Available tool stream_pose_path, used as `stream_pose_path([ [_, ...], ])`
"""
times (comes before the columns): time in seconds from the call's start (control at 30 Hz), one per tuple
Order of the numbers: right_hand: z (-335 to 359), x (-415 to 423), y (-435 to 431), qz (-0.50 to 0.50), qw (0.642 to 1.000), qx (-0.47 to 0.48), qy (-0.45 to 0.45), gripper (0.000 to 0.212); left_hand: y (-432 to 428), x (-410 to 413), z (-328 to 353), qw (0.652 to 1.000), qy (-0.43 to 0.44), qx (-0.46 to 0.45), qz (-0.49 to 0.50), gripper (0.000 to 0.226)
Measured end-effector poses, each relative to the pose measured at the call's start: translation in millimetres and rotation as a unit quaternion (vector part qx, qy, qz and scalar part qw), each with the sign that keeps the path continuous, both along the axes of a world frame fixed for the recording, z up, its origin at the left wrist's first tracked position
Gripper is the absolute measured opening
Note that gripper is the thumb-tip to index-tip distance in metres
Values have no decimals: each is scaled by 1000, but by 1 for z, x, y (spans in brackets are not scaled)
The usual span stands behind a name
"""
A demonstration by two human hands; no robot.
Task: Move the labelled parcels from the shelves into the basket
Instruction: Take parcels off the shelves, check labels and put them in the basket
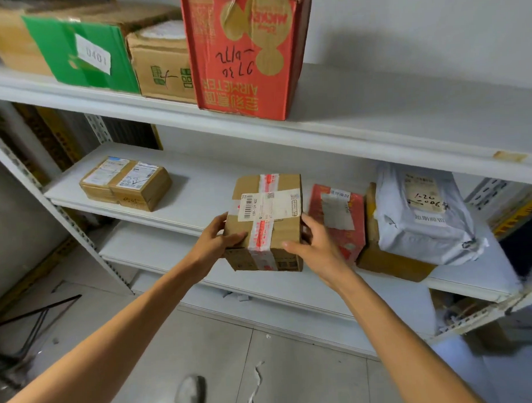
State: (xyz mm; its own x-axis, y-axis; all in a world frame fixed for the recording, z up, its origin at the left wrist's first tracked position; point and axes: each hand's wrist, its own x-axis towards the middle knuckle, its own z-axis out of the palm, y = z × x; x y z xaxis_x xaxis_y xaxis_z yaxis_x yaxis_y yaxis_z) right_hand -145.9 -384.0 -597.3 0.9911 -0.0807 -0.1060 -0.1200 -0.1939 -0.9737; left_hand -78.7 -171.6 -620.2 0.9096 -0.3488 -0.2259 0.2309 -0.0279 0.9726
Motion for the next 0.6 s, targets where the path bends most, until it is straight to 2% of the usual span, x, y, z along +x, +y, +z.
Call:
stream_pose_path([
  [0.23,-22,74,60,-45,999,18,11,69,52,78,-14,999,-14,32,24,62],
  [0.47,-53,156,140,-69,995,58,33,70,132,166,-22,986,-65,156,11,73],
  [0.6,-62,191,175,-67,995,66,37,70,165,203,-27,978,-69,196,-6,71],
])
